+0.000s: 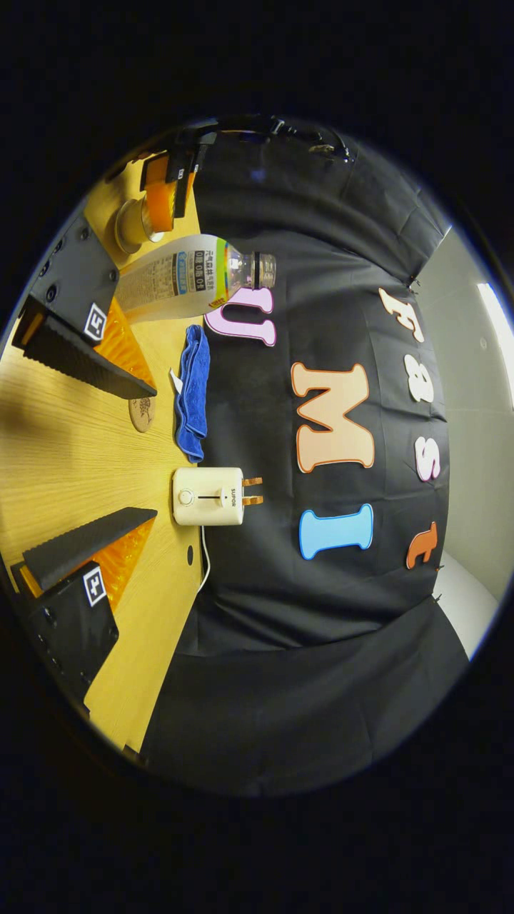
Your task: Open the teacup lid with one hand, grasp the water bottle and pour water into the teacup with the other hand; after pouring, place the water bottle on the coaster and then close the teacup lid.
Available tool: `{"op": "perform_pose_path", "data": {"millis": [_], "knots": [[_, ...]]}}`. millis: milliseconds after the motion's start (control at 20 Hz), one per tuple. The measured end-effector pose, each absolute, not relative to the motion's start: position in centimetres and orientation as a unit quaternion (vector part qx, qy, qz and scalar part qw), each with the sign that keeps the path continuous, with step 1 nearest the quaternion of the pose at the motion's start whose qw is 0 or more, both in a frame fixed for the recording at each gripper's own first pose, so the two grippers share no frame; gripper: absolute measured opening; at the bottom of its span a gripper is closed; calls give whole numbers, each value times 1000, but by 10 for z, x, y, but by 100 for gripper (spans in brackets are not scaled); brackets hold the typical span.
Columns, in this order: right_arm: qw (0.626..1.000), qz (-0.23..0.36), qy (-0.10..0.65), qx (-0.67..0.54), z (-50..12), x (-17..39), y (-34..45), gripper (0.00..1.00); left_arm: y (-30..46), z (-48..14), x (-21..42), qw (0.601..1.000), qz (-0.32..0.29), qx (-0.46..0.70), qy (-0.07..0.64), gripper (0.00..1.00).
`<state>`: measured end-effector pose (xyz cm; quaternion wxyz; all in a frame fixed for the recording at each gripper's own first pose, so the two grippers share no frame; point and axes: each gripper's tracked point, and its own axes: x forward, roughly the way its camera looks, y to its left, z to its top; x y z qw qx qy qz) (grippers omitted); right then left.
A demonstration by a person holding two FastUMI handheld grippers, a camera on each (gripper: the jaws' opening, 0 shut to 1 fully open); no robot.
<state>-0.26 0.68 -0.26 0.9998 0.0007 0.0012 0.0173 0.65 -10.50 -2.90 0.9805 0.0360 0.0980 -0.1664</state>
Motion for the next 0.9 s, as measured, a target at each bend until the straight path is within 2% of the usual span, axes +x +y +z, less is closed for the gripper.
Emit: {"op": "perform_pose_path", "data": {"millis": [100,200,400,550,600,650,750,900], "knots": [[1000,19,1,1,-2,-3,8,95,-105,-28,6,981,-163,41,96,45],[1000,21,1,1,-2,-4,9,95,-106,-28,6,981,-163,42,92,42],[1000,20,1,0,-2,-5,8,95,-107,-27,6,982,-164,45,88,27],[1000,22,2,0,-3,-6,10,97,-103,-25,6,984,-157,33,82,24],[1000,28,1,1,-3,-8,13,95,-101,-23,6,985,-153,32,78,24],[999,37,3,1,-3,-10,18,100,-100,-19,6,986,-150,30,71,24],[999,47,2,2,-3,-13,20,95,-95,-12,5,987,-143,27,64,24],[998,62,3,9,-2,-22,28,98,-88,-4,1,989,-135,20,55,24]]}}
